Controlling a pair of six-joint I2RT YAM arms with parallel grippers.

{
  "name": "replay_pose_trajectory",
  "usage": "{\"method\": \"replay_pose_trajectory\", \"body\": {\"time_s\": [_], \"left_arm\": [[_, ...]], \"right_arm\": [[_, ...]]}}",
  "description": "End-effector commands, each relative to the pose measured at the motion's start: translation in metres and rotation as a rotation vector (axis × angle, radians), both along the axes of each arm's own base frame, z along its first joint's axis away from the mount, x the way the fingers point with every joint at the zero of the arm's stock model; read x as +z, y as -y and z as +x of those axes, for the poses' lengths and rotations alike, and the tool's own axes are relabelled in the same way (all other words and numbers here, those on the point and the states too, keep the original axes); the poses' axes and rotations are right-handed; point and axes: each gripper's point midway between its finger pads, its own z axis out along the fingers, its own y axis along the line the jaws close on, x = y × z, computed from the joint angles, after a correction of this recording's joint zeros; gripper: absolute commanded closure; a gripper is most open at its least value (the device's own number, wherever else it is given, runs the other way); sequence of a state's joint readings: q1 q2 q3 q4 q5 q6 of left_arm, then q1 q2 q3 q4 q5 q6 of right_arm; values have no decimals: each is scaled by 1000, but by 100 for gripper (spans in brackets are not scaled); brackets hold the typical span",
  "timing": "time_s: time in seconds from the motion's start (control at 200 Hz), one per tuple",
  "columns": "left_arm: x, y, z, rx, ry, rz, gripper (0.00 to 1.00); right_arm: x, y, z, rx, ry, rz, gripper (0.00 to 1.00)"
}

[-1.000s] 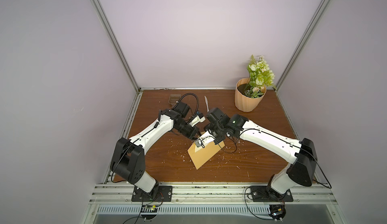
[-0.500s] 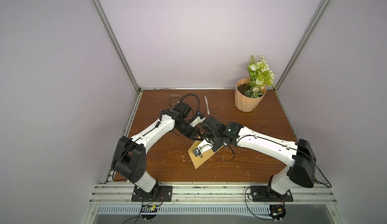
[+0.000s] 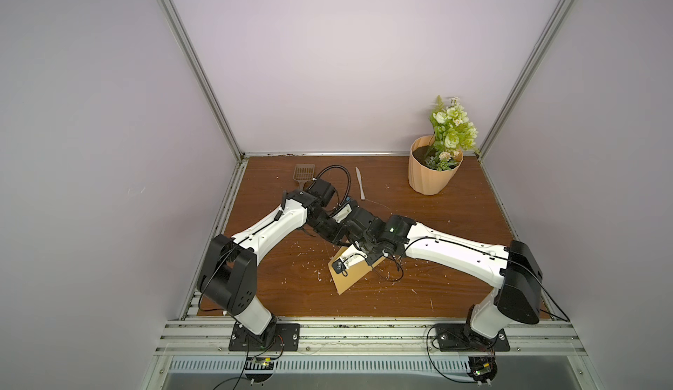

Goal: Fold the letter paper in half and place it into the envelope
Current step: Place the letter paper in the envelope.

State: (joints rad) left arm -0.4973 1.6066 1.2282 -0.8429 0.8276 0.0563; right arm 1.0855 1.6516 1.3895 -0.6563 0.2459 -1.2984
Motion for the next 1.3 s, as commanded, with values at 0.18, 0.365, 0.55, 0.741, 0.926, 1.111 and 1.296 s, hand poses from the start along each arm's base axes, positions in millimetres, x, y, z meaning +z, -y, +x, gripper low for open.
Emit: {"method": "replay_pose_trajectory", "body": {"time_s": [0.18,0.365,0.55,0.741,0.926,1.111,1.296], "left_arm": [[1,4,-4,-30,-6,1,100],[1,5,-4,-33,-5,-3,100],[2,5,-3,-34,-7,-6,100],[3,6,-4,-37,-7,-10,100],[3,6,-4,-36,-8,-10,100],[2,6,-5,-36,-11,-10,100],[2,6,-6,-40,-13,-14,100]], "right_arm": [[6,-11,-5,-4,4,9,100],[-4,-11,-8,-14,4,1,100],[-11,-13,-9,-19,-4,1,100],[-21,-11,-12,-18,-20,-11,100],[-32,-6,-16,-13,-38,-38,100],[-40,-8,-15,-17,-46,-48,100],[-43,-11,-13,-27,-44,-47,100]]}}
